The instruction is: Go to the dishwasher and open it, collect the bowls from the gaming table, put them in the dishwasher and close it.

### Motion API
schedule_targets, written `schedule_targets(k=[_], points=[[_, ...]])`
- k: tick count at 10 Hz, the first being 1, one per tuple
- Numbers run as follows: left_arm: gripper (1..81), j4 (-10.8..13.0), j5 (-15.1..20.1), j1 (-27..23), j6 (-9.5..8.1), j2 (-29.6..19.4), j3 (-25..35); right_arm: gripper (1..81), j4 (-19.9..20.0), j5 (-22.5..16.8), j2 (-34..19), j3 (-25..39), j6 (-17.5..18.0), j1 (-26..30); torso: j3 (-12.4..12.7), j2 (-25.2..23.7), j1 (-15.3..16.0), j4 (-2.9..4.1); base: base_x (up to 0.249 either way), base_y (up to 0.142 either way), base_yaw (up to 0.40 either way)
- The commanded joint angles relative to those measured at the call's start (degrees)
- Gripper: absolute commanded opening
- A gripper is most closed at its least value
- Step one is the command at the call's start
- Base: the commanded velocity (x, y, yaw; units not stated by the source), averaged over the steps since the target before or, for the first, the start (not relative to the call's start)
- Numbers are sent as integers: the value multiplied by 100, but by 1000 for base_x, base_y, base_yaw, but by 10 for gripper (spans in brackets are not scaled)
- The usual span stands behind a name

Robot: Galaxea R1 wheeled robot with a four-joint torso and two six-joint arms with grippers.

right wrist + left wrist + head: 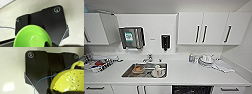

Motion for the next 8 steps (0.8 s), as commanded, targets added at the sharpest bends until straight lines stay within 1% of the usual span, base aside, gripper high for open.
schedule_targets(k=[1,5,8], points=[[10,47,282,-344,15,-41,24,10,-45,-327,-100,43,-19,313,-2,2,14,0,87,0,0],[10,47,282,-335,15,-33,24,10,-45,-318,-100,52,-19,286,-2,2,17,0,87,0,0],[10,30,282,-335,15,-41,33,10,-19,-318,-109,86,-2,277,-5,6,23,0,0,0,0]])
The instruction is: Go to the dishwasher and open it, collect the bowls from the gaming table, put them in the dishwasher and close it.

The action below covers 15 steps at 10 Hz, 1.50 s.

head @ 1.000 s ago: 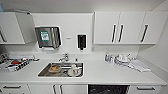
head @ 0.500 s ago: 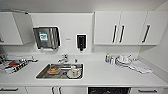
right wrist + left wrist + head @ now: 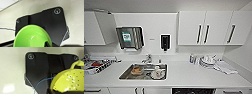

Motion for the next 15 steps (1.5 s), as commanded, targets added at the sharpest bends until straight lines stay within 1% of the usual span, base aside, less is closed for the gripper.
schedule_targets(k=[1,2,3,4,5,6,7,8,10,11,12,13,14,15], points=[[10,3,301,-239,7,-84,123,10,-14,-340,-135,93,-2,220,-535,0,0,0,0,0,0],[10,-15,231,-239,6,-199,327,10,-5,-340,-161,111,7,220,-585,0,-5,0,0,0,0],[10,-23,187,-239,-11,-444,711,10,-5,-340,-223,189,16,220,-677,-2,-7,0,0,0,0],[10,-23,152,-248,-46,-776,1210,10,-14,-340,-371,390,25,220,-874,-2,-7,0,0,0,0],[10,-23,152,-274,-55,-1034,1575,10,-14,-331,-513,585,42,237,-1078,0,-7,0,0,0,0],[10,-40,143,-300,-64,-1426,2089,10,-5,-313,-705,856,42,264,-1269,0,-7,0,0,0,0],[10,-50,91,-327,-64,-1682,2406,10,-5,-305,-794,971,42,281,-1451,0,-5,0,0,0,0],[10,-67,-67,-344,-90,-1911,2645,10,-5,-305,-812,972,51,282,-1659,2,-2,0,0,0,0],[10,-120,-121,-371,-117,-2335,3104,10,4,-305,-838,954,51,282,-2024,6,0,0,0,0,0],[10,-120,-200,-371,-169,-2572,3324,10,4,-305,-847,963,51,290,-2221,6,0,0,0,0,0],[10,-120,-357,-371,-230,-2877,3646,10,4,-305,-856,972,51,299,-2439,9,0,0,0,0,0],[10,-120,-402,-397,-240,-3072,3876,10,4,-305,-856,972,51,308,-2500,11,2,0,0,0,0],[10,-120,-411,-458,-310,-3293,4080,10,4,-305,-865,990,51,317,-2291,11,2,0,0,0,0],[10,-120,-499,-529,-424,-3521,4247,10,4,-305,-865,972,60,317,-2398,13,4,0,0,0,0]])
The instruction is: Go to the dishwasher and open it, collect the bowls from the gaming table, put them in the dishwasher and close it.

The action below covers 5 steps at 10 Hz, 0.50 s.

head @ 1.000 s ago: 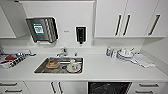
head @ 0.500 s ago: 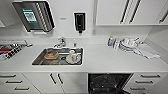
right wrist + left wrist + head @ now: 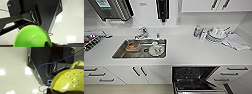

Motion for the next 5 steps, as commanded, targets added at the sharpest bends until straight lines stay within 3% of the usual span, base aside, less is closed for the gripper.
schedule_targets(k=[1,3,5], points=[[10,-54,138,-184,-291,-815,569,10,-23,-453,-155,78,15,-4,9,0,0,0,0,0,0],[10,-63,182,-527,-406,-1105,745,10,-14,-453,-181,96,23,-4,-22,2,2,0,0,0,0],[10,-72,269,-1017,-669,-1404,1061,10,-23,-453,-181,113,15,-13,-24,2,2,0,0,0,0]])
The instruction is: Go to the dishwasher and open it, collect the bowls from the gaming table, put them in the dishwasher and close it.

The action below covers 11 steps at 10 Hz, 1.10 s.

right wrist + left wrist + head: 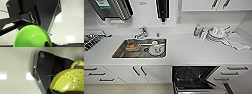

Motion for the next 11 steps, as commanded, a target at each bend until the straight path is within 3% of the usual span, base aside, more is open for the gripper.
schedule_targets(k=[1,2,3,5,6,8,9,10,11], points=[[10,-46,590,-707,-372,-716,600,10,-23,-469,-127,117,12,-31,0,0,0,0,0,0,0],[10,-46,750,-996,-452,-832,786,10,-23,-469,-127,117,12,-31,0,0,0,0,0,0,0],[10,-46,924,-1243,-548,-954,987,10,-15,-469,-127,117,12,-31,-2,2,0,-217,0,0,0],[10,-64,1321,-1823,-619,-1113,1331,10,-23,-469,-127,117,12,-22,-5,2,0,-451,0,0,0],[10,-72,1593,-2157,-672,-1236,1559,10,-23,-469,-135,117,12,-22,-5,2,0,-624,0,0,0],[10,-134,2103,-2896,-812,-1464,1937,10,-23,-469,-135,117,12,-5,-7,5,2,-893,0,0,0],[10,-256,2409,-3264,-821,-1561,2103,10,-23,-461,-135,117,4,-5,-7,7,2,-688,0,0,0],[10,-327,2657,-3650,-821,-1588,2210,10,-23,-460,-127,117,12,-5,-9,9,5,-815,0,0,0],[10,-414,2988,-4019,-821,-1588,2314,10,-23,-460,-127,117,12,-5,-9,9,5,-881,0,0,0]])
